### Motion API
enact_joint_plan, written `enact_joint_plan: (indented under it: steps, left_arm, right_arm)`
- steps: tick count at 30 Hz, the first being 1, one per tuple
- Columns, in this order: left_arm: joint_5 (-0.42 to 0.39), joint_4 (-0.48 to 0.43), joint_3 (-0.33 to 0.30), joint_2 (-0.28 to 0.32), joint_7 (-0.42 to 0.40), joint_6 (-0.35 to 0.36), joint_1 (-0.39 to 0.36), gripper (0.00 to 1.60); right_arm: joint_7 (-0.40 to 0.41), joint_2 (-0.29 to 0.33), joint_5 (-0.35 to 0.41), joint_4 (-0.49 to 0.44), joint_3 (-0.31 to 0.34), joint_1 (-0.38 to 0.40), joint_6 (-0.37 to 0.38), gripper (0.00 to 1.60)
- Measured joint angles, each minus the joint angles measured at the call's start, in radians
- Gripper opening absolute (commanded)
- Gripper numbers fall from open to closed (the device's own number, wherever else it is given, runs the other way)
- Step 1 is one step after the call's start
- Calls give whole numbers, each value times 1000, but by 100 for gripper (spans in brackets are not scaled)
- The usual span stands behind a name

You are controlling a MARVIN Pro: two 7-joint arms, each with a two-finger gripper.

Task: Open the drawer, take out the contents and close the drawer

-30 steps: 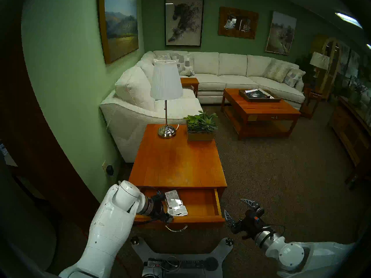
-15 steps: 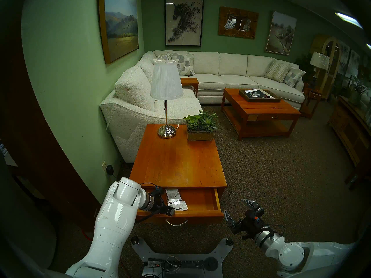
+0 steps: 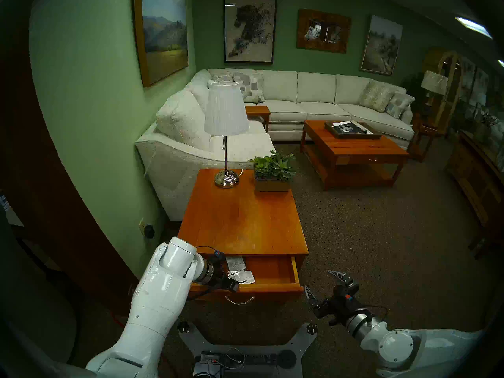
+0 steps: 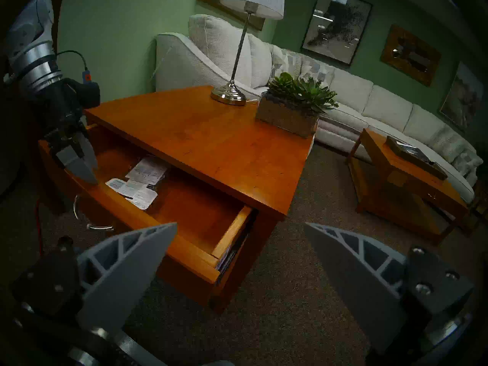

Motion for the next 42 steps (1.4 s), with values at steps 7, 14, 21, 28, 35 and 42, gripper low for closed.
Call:
enact_joint_plan:
  steps: [7,14,21,28,35,42]
  left_arm:
    - [-85,-54,98,77,13,16,34,160]
    - [-189,-72,142,135,37,40,41,160]
    - [-307,-69,121,153,46,46,29,160]
    - [-361,-51,129,172,47,46,5,160]
    - [-359,-14,149,156,67,46,-9,160]
    - [-361,32,109,105,150,46,-20,160]
  right_arm:
    - [0,0,0,0,0,0,0,160]
    - [0,0,0,0,0,0,0,160]
    - [0,0,0,0,0,0,0,160]
    - [0,0,0,0,0,0,0,160]
    - [0,0,0,0,0,0,0,160]
    - [0,0,0,0,0,0,0,160]
